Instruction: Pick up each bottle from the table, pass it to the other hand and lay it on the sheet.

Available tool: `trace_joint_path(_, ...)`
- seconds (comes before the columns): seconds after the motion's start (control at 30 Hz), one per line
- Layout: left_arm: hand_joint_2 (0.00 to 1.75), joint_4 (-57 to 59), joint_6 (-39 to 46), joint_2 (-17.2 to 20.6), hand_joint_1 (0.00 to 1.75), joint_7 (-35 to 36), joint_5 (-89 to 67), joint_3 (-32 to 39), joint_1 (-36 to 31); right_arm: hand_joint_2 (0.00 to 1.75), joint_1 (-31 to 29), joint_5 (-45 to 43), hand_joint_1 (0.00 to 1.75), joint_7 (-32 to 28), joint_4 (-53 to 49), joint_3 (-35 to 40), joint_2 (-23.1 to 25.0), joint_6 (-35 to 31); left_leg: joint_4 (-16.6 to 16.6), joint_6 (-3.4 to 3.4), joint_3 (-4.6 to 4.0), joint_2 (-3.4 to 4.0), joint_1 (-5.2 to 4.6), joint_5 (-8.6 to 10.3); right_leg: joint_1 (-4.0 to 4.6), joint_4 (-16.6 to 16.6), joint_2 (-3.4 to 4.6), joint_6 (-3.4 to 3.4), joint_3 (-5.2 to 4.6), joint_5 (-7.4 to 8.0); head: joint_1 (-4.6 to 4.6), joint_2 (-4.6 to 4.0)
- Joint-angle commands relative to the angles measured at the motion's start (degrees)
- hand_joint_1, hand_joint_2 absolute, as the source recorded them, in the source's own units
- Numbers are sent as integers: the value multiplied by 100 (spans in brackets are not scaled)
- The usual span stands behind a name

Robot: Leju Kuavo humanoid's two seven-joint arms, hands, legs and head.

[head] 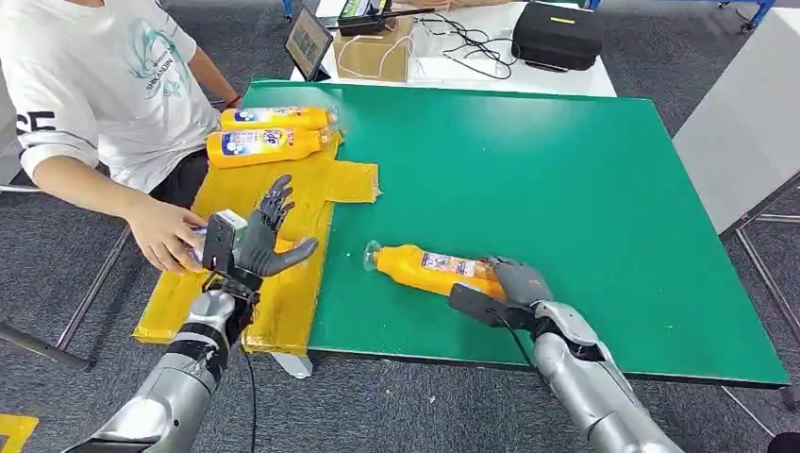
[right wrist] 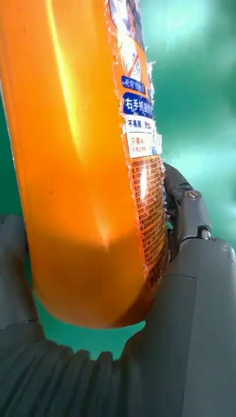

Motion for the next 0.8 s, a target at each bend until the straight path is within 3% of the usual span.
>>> trace_joint_path(0.03,175,710,561,-170,0,208,-37,-308,-478,175,518,-1261,175,-783,-111,-954,1112,-1099,-3,-9,15,-5,9,-8,10,-2,-7,-10,18,-9,-2,0)
trace_joint_path(0.2,175,699,-459,-213,0,725,806,-355,-362,175,756,-1691,175,-1118,-653,-826,1519,-1644,4,-13,18,0,12,-21,10,9,-2,-13,22,-23,-4,-2)
trace_joint_path(0.37,175,464,-655,-161,0,928,1094,-663,-229,175,522,-1814,175,-1245,-506,-576,1661,-1858,2,-7,1,6,7,-14,4,7,5,-8,4,-14,-2,-2)
trace_joint_path(0.5,175,416,-732,-168,0,978,1206,-768,-226,175,410,-1932,175,-1274,-371,-519,1717,-1812,1,-6,-12,1,5,-8,1,5,1,-7,-4,-10,-2,-2)
trace_joint_path(0.57,175,381,-846,-174,0,1006,1213,-920,-227,175,332,-2209,175,-1322,-264,-452,1813,-1420,8,-9,-5,3,9,-15,5,10,4,-11,3,-16,-2,-2)
trace_joint_path(0.8,175,244,-1042,-197,0,1106,1377,-1075,-167,175,241,-2090,175,-1329,-88,-120,1922,-1406,2,-8,-7,2,8,-12,6,4,2,-8,1,-13,-2,-2)
